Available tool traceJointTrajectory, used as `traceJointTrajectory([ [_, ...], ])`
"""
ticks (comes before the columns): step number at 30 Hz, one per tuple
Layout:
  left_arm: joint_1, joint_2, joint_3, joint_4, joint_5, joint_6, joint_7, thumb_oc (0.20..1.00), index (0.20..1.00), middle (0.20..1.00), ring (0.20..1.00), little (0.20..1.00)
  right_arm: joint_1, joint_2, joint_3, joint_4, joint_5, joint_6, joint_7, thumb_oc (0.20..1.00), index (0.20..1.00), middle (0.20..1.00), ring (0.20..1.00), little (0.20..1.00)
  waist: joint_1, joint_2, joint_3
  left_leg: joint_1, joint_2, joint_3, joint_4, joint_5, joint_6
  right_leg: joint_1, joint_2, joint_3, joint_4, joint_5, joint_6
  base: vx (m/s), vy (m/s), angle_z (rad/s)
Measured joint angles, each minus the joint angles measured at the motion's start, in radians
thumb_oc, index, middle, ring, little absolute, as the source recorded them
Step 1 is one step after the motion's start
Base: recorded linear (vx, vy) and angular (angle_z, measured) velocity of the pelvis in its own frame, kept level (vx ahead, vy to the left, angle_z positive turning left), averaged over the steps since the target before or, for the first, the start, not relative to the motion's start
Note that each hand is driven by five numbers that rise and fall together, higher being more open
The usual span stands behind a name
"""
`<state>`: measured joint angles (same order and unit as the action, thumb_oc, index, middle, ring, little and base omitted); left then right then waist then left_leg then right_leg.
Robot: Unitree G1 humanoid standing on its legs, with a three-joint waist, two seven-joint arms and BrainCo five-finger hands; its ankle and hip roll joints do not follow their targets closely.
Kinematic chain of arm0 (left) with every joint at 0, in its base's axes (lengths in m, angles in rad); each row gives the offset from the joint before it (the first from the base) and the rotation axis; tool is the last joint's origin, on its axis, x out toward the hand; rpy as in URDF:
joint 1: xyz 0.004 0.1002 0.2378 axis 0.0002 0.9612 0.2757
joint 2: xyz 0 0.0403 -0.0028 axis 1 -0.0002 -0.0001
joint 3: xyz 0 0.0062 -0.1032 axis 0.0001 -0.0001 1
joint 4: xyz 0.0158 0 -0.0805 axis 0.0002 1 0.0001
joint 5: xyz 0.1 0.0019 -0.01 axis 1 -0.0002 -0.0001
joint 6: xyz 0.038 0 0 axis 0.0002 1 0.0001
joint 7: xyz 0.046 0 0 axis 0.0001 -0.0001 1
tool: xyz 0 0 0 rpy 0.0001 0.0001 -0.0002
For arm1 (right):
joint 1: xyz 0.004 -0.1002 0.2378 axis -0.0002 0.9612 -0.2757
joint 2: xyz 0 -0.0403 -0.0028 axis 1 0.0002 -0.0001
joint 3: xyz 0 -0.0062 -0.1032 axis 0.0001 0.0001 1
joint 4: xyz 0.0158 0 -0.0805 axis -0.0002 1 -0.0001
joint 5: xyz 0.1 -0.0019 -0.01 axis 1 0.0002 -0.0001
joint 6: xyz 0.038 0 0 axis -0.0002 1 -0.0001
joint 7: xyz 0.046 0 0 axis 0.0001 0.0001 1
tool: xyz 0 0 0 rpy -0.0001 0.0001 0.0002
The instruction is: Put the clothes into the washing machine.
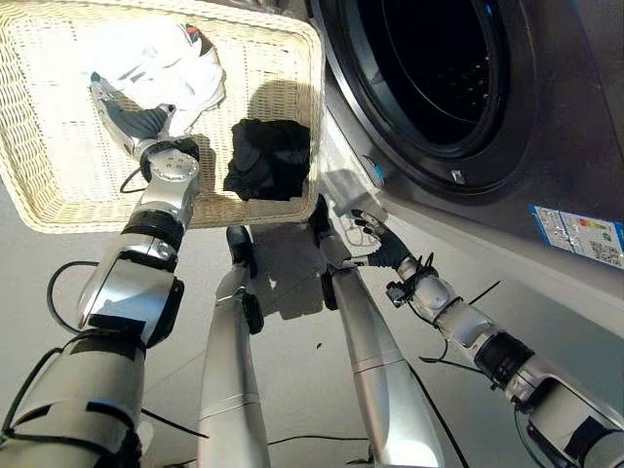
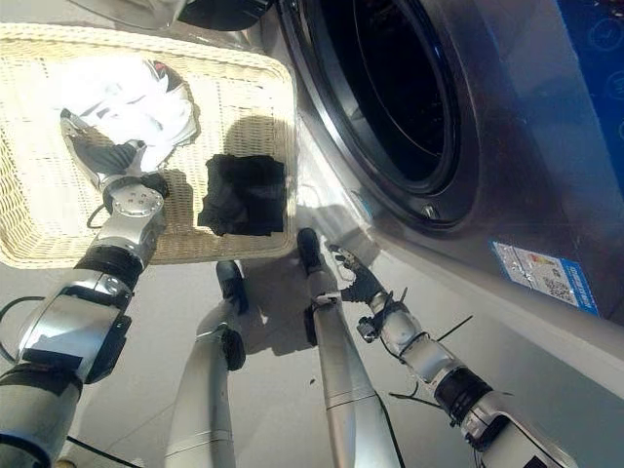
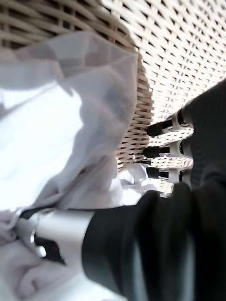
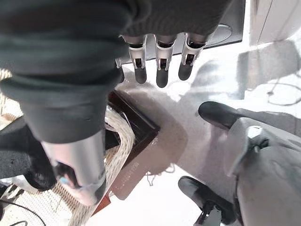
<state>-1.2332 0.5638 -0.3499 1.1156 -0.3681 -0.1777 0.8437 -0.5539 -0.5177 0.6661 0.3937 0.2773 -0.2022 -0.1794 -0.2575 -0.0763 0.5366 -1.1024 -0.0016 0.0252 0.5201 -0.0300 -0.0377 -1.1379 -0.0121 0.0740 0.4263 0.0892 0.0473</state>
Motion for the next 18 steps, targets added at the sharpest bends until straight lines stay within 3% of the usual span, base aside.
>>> traceJointTrajectory([
  [3,-0.023,0.005,-0.043,0.011,0.018,0.044,-0.001,1.0,1.0,1.0,1.0,1.0,-0.017,0.001,-0.002,-0.001,0.009,-0.01,0.001,1.0,1.0,1.0,1.0,1.0,0.0,-0.01,-0.004,-0.007,-0.008,-0.001,-0.004,0.001,0.001,-0.001,-0.003,0.008,-0.016,0.007,0.009,0.0,0.0,0.0],
  [4,-0.032,0.006,-0.061,0.017,0.026,0.057,-0.002,0.683,0.683,0.683,0.683,0.683,-0.021,0.001,-0.003,0.0,0.01,-0.01,0.001,1.0,1.0,1.0,1.0,1.0,0.0,-0.011,-0.005,-0.007,-0.01,-0.001,-0.005,0.001,0.001,0.0,-0.004,0.01,-0.019,0.007,0.01,0.0,0.0,0.0],
  [5,-0.038,0.008,-0.075,0.019,0.043,0.085,-0.012,0.2,0.2,0.2,0.2,0.2,-0.031,0.001,-0.004,0.0,0.01,-0.01,0.003,1.0,1.0,1.0,1.0,1.0,0.0,-0.015,-0.007,-0.007,-0.016,-0.001,-0.008,0.002,0.003,-0.001,-0.007,0.014,-0.021,0.008,0.01,-0.01,0.048,0.01],
  [8,-0.045,0.025,-0.127,0.044,0.09,0.126,-0.021,0.2,0.2,0.2,0.2,0.2,-0.041,-0.001,-0.007,-0.001,0.01,-0.01,0.012,1.0,1.0,1.0,1.0,1.0,0.0,-0.024,-0.012,-0.002,-0.025,0.002,-0.013,0.003,0.005,-0.001,-0.011,0.028,-0.026,0.008,0.011,-0.01,0.054,-0.02],
  [12,-0.088,0.115,-0.192,0.067,0.163,0.192,-0.102,0.2,0.2,0.2,0.2,0.2,-0.042,-0.003,-0.021,-0.004,0.01,-0.01,0.022,1.0,1.0,1.0,1.0,1.0,-0.001,-0.053,-0.03,0.009,-0.042,0.007,-0.031,0.007,0.01,0.001,-0.016,0.053,-0.035,0.016,0.023,-0.02,0.053,-0.03],
  [18,-0.1,0.142,-0.218,0.07,0.198,0.211,-0.198,0.2,0.2,0.2,0.2,0.2,-0.042,-0.002,-0.033,-0.047,0.006,-0.011,0.02,1.0,1.0,1.0,1.0,1.0,-0.001,-0.052,-0.03,0.074,-0.055,0.028,-0.089,0.032,0.035,0.046,-0.033,0.062,-0.051,0.026,0.028,-0.04,0.02,0.01],
])
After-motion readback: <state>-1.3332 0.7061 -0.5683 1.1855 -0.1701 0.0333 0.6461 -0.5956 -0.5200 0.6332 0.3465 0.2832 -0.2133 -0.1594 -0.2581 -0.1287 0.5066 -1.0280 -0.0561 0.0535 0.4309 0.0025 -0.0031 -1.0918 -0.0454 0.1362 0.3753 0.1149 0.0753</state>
